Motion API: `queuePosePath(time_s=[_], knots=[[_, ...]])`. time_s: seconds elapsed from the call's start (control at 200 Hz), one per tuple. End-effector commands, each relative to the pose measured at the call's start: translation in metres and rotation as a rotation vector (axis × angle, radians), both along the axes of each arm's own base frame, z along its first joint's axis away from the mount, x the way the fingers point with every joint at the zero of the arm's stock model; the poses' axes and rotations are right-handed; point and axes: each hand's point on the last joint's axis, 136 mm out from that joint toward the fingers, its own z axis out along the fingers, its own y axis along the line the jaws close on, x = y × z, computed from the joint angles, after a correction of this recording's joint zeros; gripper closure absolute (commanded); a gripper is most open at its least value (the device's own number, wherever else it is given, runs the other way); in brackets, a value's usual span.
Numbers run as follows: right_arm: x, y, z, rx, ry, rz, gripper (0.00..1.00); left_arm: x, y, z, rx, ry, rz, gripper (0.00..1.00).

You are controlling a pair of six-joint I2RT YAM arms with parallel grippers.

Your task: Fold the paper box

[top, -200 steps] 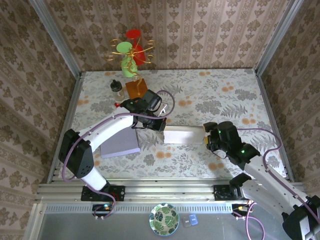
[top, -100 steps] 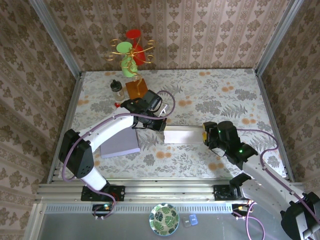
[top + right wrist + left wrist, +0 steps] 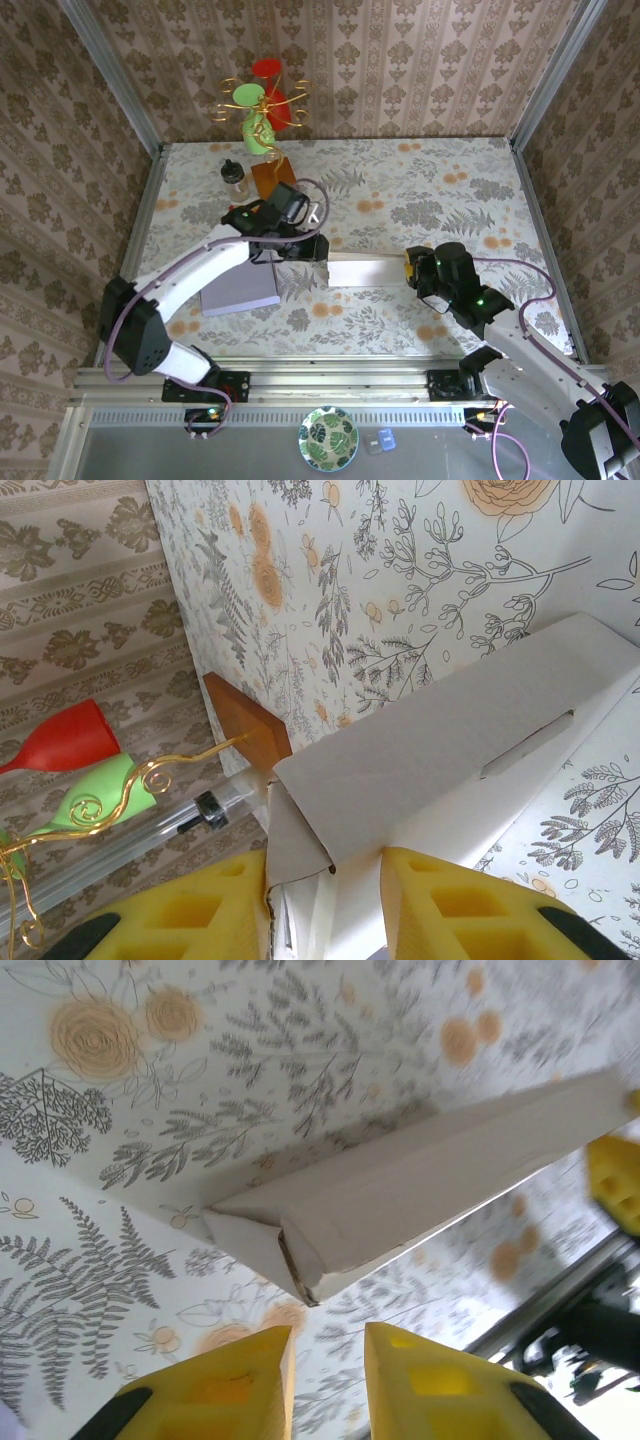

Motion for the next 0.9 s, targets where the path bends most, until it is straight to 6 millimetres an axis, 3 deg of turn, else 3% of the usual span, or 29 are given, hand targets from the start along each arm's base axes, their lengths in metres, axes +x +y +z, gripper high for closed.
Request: queuePosePath(time_s=[0.0, 0.13, 0.25, 0.475, 0.895], knots=[[-0.014, -0.009, -0.032, -0.067, 0.100, 0.001, 0.66, 0.010, 0.002, 0.020, -0.151, 0.099, 0.210, 0.71], [-0.013, -0.008, -0.033, -0.072, 0.106, 0.007, 0.66, 0.015, 0.009, 0.003, -0.203, 0.254, 0.402, 0.68], [-0.013, -0.008, -0.033, -0.073, 0.108, 0.008, 0.66, 0.023, 0.000, -0.002, -0.273, 0.318, 0.475, 0.66], [-0.014, -0.009, -0.033, -0.075, 0.110, 0.009, 0.66, 0.026, -0.015, -0.012, -0.305, 0.379, 0.492, 0.65], [-0.014, -0.009, -0.035, -0.076, 0.116, 0.008, 0.67, 0.007, -0.014, -0.035, -0.263, 0.444, 0.478, 0.68]])
